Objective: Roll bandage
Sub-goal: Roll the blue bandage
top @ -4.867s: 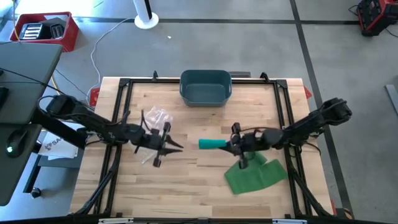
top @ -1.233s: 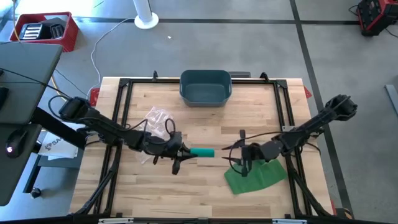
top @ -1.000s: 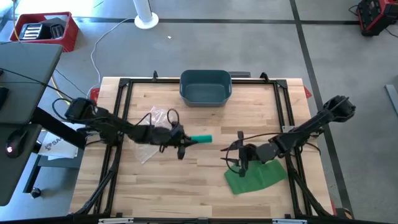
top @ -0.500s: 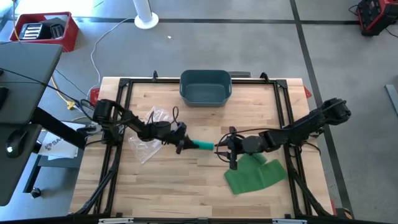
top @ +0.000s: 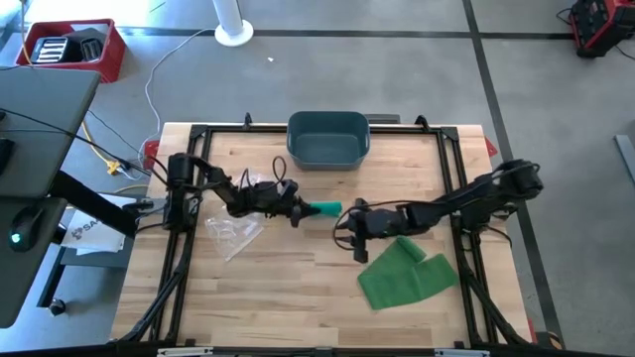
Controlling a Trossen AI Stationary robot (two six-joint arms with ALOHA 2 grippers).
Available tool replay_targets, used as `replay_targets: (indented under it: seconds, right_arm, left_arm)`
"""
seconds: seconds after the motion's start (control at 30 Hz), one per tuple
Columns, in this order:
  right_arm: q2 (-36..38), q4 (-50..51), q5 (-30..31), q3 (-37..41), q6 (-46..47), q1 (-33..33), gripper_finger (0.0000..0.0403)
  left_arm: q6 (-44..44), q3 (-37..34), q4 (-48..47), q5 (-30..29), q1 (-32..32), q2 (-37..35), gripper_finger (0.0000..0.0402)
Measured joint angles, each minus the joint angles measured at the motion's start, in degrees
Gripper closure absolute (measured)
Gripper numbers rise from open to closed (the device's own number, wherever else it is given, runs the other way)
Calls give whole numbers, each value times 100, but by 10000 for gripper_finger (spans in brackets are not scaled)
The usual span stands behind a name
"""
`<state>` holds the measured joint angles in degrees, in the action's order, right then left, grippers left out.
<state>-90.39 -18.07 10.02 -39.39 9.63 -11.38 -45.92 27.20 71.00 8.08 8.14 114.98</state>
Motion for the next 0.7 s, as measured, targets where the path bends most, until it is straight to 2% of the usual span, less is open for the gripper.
replay_targets:
  seconds: [0.17,0.43,0.6,0.7]
  right_arm:
    - [-662,391,157,-495,5,326,265]
    - [-1585,2041,680,-1660,-299,680,265]
    - [-1920,2122,695,-1885,-521,832,265]
    - [-2050,2120,442,-1891,-513,988,265]
  left_arm:
    - [-30,-2,-4,57,53,6,395]
    - [-111,-4,-45,20,59,9,395]
    - [-172,-7,-56,-27,59,9,394]
    - [-176,-11,-56,-42,59,9,394]
